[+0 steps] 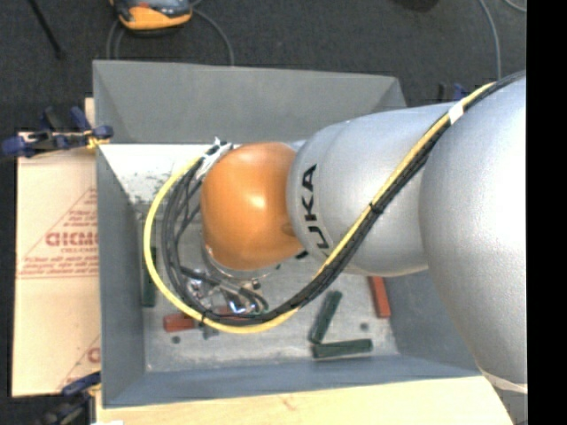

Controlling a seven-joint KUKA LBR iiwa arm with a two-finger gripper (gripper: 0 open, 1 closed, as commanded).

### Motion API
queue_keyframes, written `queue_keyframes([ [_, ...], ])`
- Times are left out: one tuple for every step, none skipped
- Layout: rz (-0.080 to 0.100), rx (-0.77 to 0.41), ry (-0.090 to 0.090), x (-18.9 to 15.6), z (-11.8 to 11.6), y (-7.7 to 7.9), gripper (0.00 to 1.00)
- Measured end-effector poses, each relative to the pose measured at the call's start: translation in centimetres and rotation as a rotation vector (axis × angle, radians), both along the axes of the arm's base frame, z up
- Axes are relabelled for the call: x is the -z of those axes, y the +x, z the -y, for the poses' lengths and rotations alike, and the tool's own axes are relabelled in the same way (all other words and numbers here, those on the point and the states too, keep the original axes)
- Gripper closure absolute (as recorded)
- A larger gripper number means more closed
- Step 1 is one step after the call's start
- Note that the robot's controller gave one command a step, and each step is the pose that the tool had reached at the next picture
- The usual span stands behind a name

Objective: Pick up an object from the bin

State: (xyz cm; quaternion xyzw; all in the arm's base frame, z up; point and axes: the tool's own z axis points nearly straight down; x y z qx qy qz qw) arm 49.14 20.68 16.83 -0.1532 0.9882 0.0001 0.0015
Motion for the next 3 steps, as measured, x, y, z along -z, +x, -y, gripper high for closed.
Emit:
queue_keyframes([
  [-0.002, -0.006, -0.002, -0.2, 2.0, -0.9, 1.00],
  [-0.001, -0.022, -0.002, -1.0, 1.4, -0.6, 1.00],
  [-0.001, -0.035, 0.000, -6.0, 1.2, -0.9, 1.00],
])
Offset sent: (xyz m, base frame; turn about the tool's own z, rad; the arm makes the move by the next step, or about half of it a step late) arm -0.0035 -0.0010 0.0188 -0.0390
